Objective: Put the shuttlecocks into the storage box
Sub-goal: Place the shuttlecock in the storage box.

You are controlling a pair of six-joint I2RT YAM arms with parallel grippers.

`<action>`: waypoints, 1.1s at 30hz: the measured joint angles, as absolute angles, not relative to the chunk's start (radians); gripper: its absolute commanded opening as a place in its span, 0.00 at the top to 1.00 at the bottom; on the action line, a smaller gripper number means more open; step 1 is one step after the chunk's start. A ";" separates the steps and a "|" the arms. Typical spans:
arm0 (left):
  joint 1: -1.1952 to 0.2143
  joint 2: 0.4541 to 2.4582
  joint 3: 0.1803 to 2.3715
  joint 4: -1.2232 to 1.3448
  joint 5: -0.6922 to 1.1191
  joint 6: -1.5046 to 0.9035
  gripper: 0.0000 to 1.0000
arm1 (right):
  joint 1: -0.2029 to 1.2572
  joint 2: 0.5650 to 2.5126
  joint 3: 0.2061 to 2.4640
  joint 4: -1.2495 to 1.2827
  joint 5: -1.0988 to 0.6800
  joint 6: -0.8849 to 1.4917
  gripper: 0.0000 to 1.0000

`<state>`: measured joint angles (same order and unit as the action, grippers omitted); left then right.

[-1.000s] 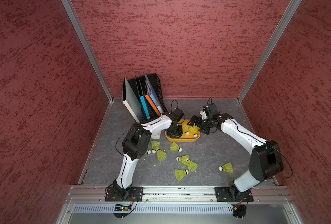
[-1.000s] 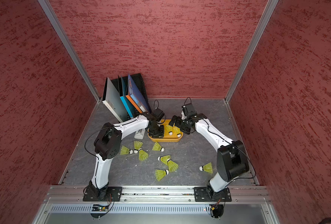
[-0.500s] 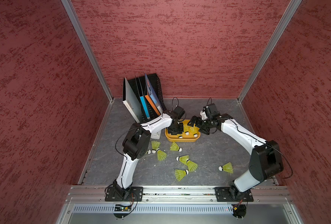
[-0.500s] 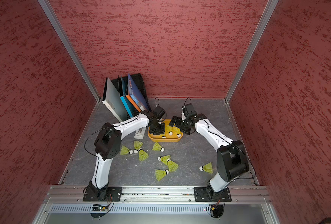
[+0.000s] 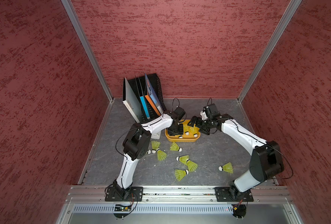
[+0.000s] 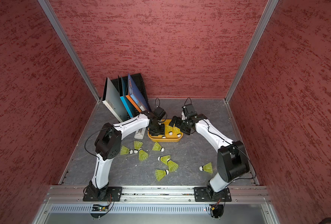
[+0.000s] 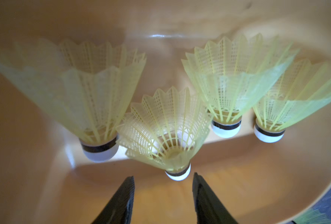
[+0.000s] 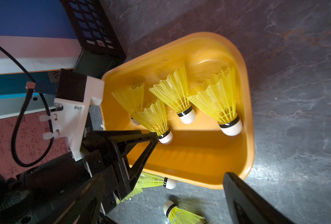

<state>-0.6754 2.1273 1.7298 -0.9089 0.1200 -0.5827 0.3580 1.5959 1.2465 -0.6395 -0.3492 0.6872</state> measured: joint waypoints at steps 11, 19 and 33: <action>-0.690 2.012 1.668 -0.902 0.094 -0.585 0.09 | 0.358 1.555 1.243 -0.644 -0.348 0.679 0.02; -0.690 1.911 1.630 -0.884 0.088 -0.588 0.03 | 0.358 1.489 1.214 -0.671 -0.347 0.676 0.02; -0.686 1.683 1.457 -0.823 0.086 -0.606 0.00 | 0.397 1.354 1.174 -0.765 -0.317 0.673 0.02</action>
